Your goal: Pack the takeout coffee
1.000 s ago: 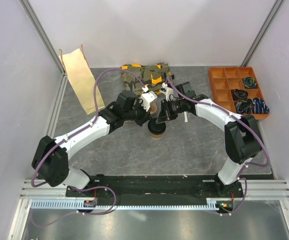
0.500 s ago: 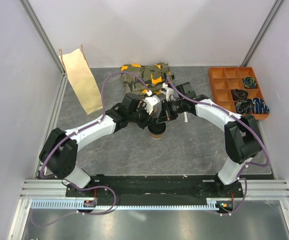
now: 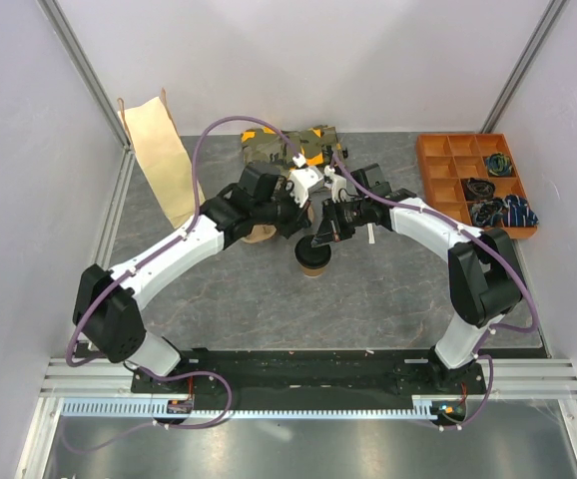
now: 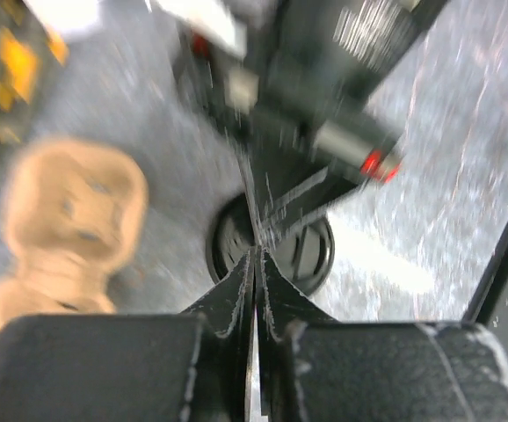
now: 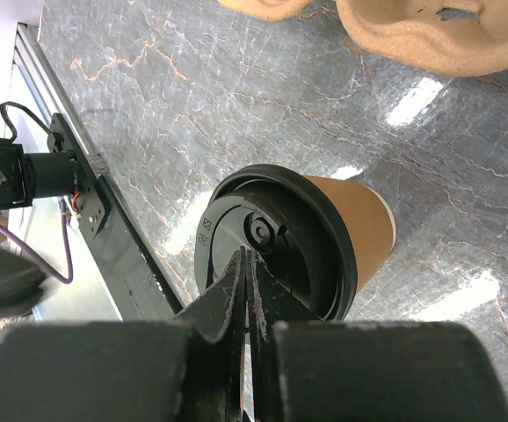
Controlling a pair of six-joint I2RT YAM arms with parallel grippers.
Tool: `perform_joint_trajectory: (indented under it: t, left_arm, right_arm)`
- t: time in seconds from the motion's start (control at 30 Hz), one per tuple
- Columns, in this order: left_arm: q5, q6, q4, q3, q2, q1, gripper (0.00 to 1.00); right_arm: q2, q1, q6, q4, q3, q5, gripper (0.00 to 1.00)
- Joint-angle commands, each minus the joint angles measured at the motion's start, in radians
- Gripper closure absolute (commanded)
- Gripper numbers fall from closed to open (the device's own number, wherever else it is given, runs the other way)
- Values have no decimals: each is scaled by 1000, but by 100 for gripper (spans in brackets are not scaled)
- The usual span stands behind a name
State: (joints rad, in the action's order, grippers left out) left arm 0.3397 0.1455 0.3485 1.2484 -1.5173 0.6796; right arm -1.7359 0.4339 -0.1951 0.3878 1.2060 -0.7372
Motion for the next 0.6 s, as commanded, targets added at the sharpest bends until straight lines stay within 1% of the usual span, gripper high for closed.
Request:
perform_joint_trajectory:
  t: [0.0,0.1,0.2,0.3,0.43,0.57]
  left_arm:
    - [-22,89,78,42,17,21,91]
    - [-41,100,73,8,5,41,89]
    - [-48,95,18,-55,-21,51,88]
    - [-65,91,-35,-122,-55,54,89]
    - [-73,89,-45,-176,-118,51,90]
    - [-48,75,-34,-170,-57,55,91]
  right_arm:
    - [-40,0,43,74,-31,87,94]
    - [-48,0,42,77,-31,84,94]
    - [-53,-1,42,75,-29,79,93]
    - [-54,0,42,74,-29,81,94]
    - [-60,-1,45,77,-29,81,93]
    - [-56,-3,51,85,-25,82,93]
